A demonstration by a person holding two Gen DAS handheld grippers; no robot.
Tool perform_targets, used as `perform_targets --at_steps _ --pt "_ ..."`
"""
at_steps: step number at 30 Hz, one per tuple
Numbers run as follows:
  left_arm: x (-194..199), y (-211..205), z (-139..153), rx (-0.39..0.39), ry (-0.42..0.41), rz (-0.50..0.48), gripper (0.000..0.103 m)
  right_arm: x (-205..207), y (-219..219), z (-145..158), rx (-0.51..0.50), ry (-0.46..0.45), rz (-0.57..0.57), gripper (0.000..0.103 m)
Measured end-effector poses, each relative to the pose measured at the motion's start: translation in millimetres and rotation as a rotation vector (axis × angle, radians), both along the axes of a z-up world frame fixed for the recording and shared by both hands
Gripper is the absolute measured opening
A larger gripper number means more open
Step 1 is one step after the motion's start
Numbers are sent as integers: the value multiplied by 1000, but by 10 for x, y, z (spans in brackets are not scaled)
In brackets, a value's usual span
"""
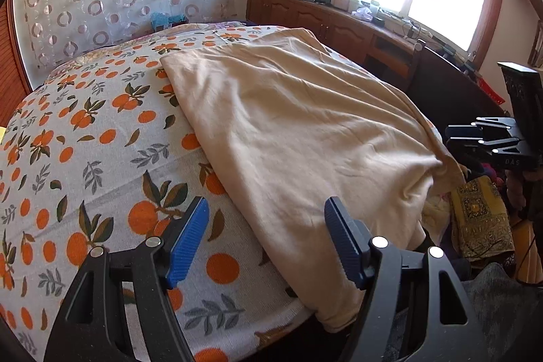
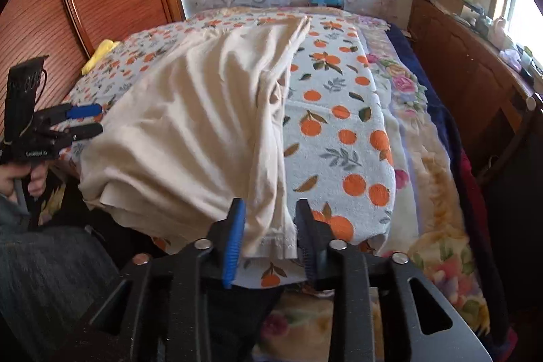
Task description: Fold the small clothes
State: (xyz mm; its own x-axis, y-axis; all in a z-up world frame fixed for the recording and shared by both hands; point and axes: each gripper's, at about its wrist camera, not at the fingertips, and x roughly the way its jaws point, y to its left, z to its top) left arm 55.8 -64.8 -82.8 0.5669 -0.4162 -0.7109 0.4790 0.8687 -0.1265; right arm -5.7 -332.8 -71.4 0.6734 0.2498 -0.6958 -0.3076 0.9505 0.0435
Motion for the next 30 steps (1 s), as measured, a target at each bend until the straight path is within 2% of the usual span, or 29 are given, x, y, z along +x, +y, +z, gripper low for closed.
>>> perform_targets --at_steps 2,6,11,15,21,26,30 --pt "-38 13 8 7 -1 3 72 -60 64 -17 13 -19 4 43" --pt "-52 56 2 7 3 14 72 -129 150 -98 5 -26 13 43" --pt "-77 71 -17 8 11 18 72 -89 159 -189 -55 -8 -21 43" --pt "-123 92 -9 8 7 18 72 -90 112 -209 -37 -4 -34 43" --pt "-87 182 -19 -1 14 43 72 -241 441 -61 50 -54 115 43" --pt "-95 284 10 -11 6 61 72 -278 948 -126 33 -38 261 43" --pt "-82 348 9 -21 7 72 72 -241 1159 -252 -20 -24 293 43"
